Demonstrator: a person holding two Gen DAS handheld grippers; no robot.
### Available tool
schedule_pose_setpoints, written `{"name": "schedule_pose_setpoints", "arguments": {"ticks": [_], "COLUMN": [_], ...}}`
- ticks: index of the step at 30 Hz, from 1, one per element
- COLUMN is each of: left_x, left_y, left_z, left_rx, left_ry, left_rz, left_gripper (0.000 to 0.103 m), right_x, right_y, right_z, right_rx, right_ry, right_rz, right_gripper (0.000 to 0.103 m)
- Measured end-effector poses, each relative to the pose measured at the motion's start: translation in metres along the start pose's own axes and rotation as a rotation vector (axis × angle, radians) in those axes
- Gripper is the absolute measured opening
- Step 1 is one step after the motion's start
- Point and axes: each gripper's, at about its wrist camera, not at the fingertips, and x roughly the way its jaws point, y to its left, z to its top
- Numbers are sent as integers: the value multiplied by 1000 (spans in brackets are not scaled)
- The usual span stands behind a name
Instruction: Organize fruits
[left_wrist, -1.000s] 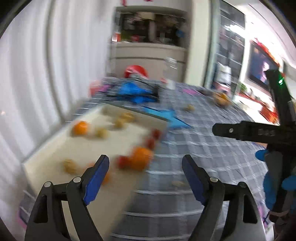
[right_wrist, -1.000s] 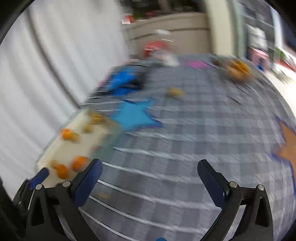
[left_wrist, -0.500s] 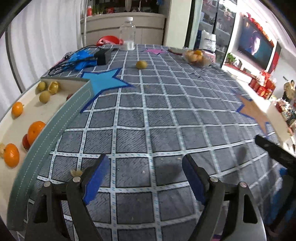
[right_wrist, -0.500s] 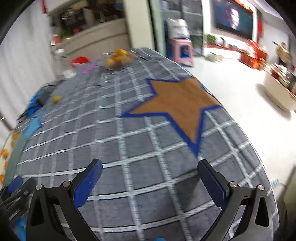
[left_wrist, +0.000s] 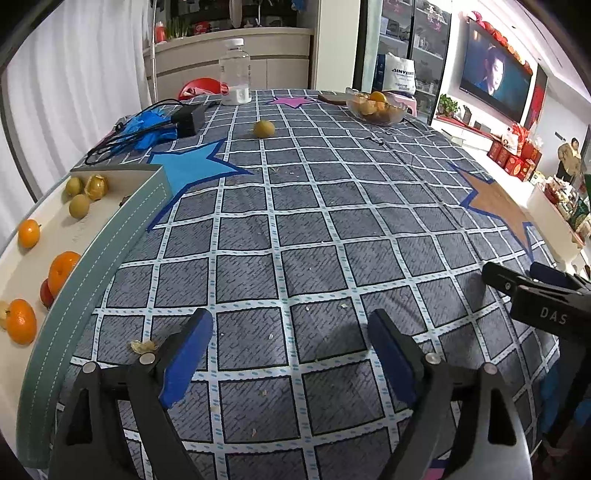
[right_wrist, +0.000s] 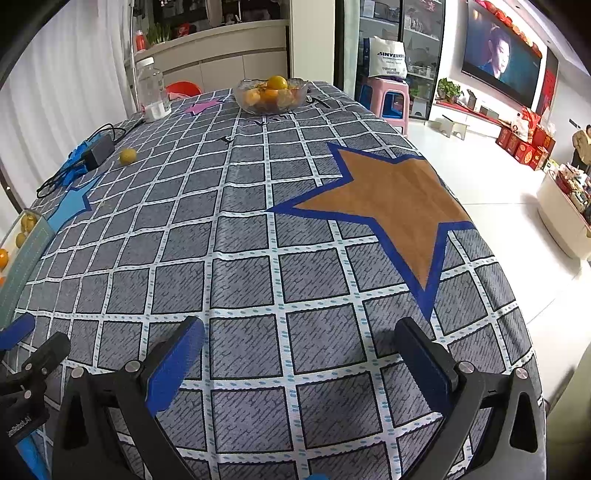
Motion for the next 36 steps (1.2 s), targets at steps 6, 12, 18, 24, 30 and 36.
{"name": "schedule_pose_setpoints", "arguments": {"ticks": [6, 12, 18, 24, 30, 36], "left_x": [0, 1, 1, 1, 1, 1], "left_y": [-1, 0, 0, 0, 0, 0], "left_z": [0, 1, 0, 0, 0, 0], "left_rx": [-2, -2, -2, -2, -2, -2], "left_ry": [0, 0, 0, 0, 0, -1], "left_rz": [-5, -6, -6, -5, -6, -8], "left_gripper": [89, 89, 89, 89, 89, 89], "right_x": [1, 0, 1, 1, 0, -4], "right_y": [1, 1, 1, 1, 0, 2], "right_z": [1, 0, 0, 1, 1, -2], "right_rx": [1, 1, 0, 0, -4, -17], "right_ry": [0, -1, 0, 0, -2, -16], "right_rz": [0, 1, -1, 0, 4, 19], "right_gripper": [103, 103, 103, 103, 103, 103]}}
